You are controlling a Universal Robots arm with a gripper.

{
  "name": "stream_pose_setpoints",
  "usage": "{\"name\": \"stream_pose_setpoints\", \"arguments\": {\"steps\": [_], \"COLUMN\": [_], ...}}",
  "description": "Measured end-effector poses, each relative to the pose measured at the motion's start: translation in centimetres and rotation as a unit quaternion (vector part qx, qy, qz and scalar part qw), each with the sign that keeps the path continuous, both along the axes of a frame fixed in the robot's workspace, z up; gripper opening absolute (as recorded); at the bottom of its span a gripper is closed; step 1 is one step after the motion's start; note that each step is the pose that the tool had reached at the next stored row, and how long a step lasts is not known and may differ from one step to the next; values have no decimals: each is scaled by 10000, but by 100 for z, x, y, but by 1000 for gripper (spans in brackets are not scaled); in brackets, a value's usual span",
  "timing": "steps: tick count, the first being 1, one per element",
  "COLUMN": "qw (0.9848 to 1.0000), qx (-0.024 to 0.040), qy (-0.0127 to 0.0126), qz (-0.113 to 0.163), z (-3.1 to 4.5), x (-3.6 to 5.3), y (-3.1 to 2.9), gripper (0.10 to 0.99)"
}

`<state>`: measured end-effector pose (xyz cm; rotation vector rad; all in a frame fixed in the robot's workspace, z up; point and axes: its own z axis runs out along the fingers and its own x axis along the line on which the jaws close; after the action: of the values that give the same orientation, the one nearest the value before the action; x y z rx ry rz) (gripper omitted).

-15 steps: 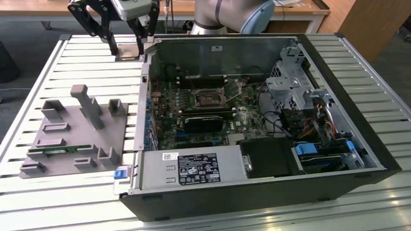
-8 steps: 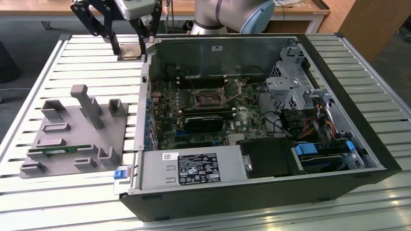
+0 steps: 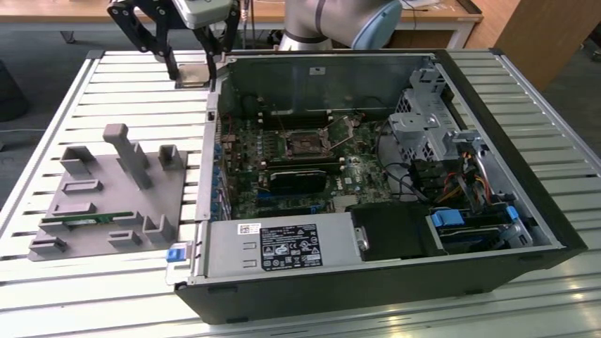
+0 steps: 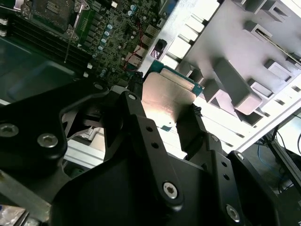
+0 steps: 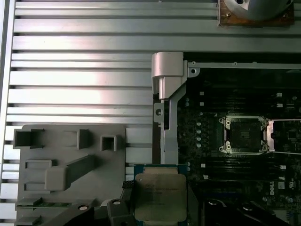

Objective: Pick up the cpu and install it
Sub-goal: 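Pick up the cpu and move it towards the insertion slot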

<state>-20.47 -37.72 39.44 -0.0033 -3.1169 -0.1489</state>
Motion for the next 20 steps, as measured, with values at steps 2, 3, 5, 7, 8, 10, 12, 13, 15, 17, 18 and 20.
{"name": "stream_pose_setpoints", "arguments": {"steps": [2, 3, 5, 7, 8, 10, 12, 13, 15, 17, 18, 20], "qw": [10000, 10000, 10000, 10000, 10000, 10000, 10000, 10000, 10000, 10000, 10000, 10000], "qx": [0, 0, 0, 0, 0, 0, 0, 0, 0, 0, 0, 0], "qy": [0, 0, 0, 0, 0, 0, 0, 0, 0, 0, 0, 0], "qz": [0, 0, 0, 0, 0, 0, 0, 0, 0, 0, 0, 0], "z": [0, 0, 0, 0, 0, 0, 0, 0, 0, 0, 0, 0], "x": [12, 18, 29, 41, 47, 58, 70, 75, 86, 98, 104, 115], "y": [3, 4, 7, 9, 10, 13, 15, 17, 19, 22, 23, 26], "gripper": [537, 537, 537, 537, 537, 537, 537, 537, 537, 537, 537, 537]}}
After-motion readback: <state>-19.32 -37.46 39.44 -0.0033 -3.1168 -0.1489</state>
